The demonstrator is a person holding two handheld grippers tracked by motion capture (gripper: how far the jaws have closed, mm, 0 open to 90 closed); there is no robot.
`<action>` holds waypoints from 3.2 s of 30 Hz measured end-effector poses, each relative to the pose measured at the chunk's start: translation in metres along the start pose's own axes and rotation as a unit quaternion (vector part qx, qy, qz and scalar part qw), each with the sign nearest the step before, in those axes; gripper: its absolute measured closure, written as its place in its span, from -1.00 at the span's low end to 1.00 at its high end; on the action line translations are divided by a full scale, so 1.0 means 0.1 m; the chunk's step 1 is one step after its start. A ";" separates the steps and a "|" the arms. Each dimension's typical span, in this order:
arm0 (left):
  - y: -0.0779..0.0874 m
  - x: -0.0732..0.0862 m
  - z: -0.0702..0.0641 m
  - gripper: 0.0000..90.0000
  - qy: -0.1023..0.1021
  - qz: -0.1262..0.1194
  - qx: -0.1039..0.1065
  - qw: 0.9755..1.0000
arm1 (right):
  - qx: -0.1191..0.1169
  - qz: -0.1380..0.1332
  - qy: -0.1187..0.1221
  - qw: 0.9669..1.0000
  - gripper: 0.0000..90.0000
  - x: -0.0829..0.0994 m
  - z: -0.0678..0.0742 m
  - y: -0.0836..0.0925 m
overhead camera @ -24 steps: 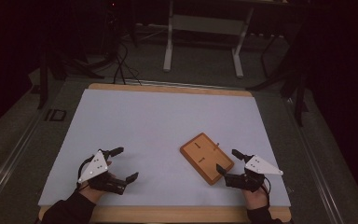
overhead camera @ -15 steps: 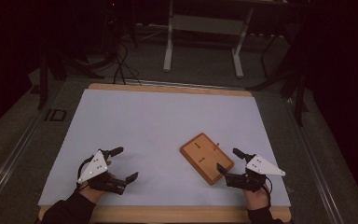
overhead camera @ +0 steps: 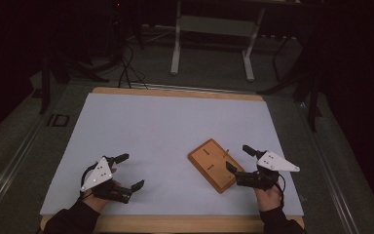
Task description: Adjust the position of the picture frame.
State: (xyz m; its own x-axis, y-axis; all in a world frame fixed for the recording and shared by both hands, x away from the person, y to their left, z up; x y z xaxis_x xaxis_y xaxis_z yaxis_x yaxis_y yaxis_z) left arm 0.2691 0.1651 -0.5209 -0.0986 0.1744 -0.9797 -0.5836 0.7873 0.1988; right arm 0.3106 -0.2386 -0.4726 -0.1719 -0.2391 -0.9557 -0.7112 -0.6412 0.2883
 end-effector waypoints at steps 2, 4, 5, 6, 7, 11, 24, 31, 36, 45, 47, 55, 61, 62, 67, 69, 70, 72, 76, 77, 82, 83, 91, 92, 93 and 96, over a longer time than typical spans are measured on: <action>0.00 0.00 0.00 -1.00 0.001 0.000 0.001 1.000 | -0.002 0.014 0.001 1.000 -0.71 -0.03 -0.04 -0.08; 0.00 0.00 0.00 -1.00 0.002 -0.001 0.002 1.000 | -0.016 0.019 -0.002 1.000 -0.72 -0.04 -0.06 -0.15; -0.01 0.00 0.00 -1.00 0.002 0.000 0.002 1.000 | -0.019 0.024 -0.003 1.000 -0.73 -0.04 -0.08 -0.19; -0.01 0.00 0.00 -1.00 0.001 0.000 0.003 1.000 | -0.023 0.029 -0.006 0.999 -0.73 -0.03 -0.09 -0.23; -0.01 0.00 0.00 -1.00 0.001 0.000 0.003 1.000 | -0.035 0.032 -0.015 0.999 -0.76 -0.02 -0.10 -0.28; -0.01 0.00 -0.01 -1.00 0.001 0.000 0.005 1.000 | -0.054 0.040 -0.023 0.997 -0.77 0.03 -0.15 -0.39; -0.01 0.01 -0.01 -1.00 0.000 0.002 0.006 1.000 | -0.045 0.096 -0.036 0.994 -0.37 0.27 -0.33 -0.65; -0.01 0.01 -0.01 -1.00 -0.002 0.005 0.007 1.000 | -0.044 0.126 -0.053 0.990 0.01 0.44 -0.38 -0.69; -0.01 0.01 -0.01 -1.00 -0.001 0.004 0.007 1.000 | -0.037 0.143 -0.065 0.987 0.17 0.53 -0.37 -0.71; -0.02 0.02 -0.01 -1.00 -0.004 0.007 0.006 1.000 | -0.021 0.165 -0.065 0.984 0.53 0.60 -0.34 -0.76; -0.02 0.02 -0.01 -1.00 -0.003 0.007 0.006 1.000 | -0.017 0.166 -0.065 0.984 0.64 0.60 -0.35 -0.76; -0.02 0.02 -0.02 -1.00 -0.003 0.007 0.006 1.000 | 0.000 0.173 -0.066 0.983 0.87 0.59 -0.39 -0.78; -0.02 0.02 -0.01 -1.00 -0.002 0.008 0.006 1.000 | 0.002 0.179 -0.071 0.981 0.89 0.58 -0.39 -0.78; -0.02 0.02 -0.01 -1.00 -0.002 0.007 0.005 1.000 | 0.002 0.178 -0.074 0.981 0.90 0.58 -0.39 -0.77; -0.02 0.02 -0.01 -1.00 0.000 0.007 0.005 1.000 | -0.009 0.164 -0.082 0.983 0.90 0.57 -0.41 -0.76; -0.02 0.02 -0.01 -1.00 0.000 0.007 0.005 1.000 | -0.011 0.159 -0.070 0.985 0.90 0.53 -0.40 -0.74; -0.02 0.02 -0.01 -1.00 0.000 0.007 0.006 1.000 | -0.012 0.160 -0.067 0.985 0.90 0.52 -0.38 -0.74; -0.02 0.03 -0.01 -1.00 -0.001 0.008 0.005 1.000 | -0.018 0.157 -0.060 0.986 0.90 0.50 -0.36 -0.73; -0.02 0.03 -0.01 -1.00 -0.001 0.008 0.005 1.000 | -0.035 0.141 -0.053 0.988 0.90 0.44 -0.31 -0.72; -0.02 0.03 -0.01 -1.00 0.000 0.008 0.005 1.000 | -0.038 0.138 -0.053 0.988 0.90 0.42 -0.31 -0.72; -0.02 0.03 -0.01 -1.00 0.000 0.007 0.006 1.000 | -0.055 0.117 -0.054 0.990 0.90 0.26 -0.28 -0.73; -0.02 0.02 0.00 -1.00 0.001 0.006 0.006 1.000 | -0.060 0.113 -0.055 0.990 0.90 0.22 -0.27 -0.73; -0.01 0.02 0.00 -1.00 -0.001 0.006 0.006 1.000 | -0.090 0.087 -0.054 0.991 0.90 -0.06 -0.15 -0.81; -0.01 0.02 0.00 -1.00 -0.001 0.006 0.005 1.000 | -0.092 0.088 -0.052 0.991 0.90 -0.08 -0.13 -0.83; -0.01 0.02 0.00 -1.00 -0.002 0.006 0.005 1.000 | -0.092 0.089 -0.053 0.990 0.90 -0.10 -0.11 -0.86; -0.01 0.02 0.00 -1.00 -0.003 0.005 0.006 1.000 | -0.099 0.093 -0.045 0.990 0.90 -0.14 -0.04 -0.93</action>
State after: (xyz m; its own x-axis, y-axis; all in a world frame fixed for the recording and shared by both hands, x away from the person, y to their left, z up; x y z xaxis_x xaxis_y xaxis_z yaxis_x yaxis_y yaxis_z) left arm 0.2691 0.1646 -0.5227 -0.0997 0.1867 -0.9774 -0.5731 0.7922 0.2097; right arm 0.3824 -0.1787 -0.4858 -0.3536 -0.3053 -0.8842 -0.5159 -0.7248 0.4566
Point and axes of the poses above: each handheld gripper's, and its own axes: y roughly backward along the jaws, x roughly out of its underside, z roughly to its left, the point moved 4 cm from there along -y, roughly forward along the jaws, and after that the axes turned 2 degrees about x, right-handed, at the moved point
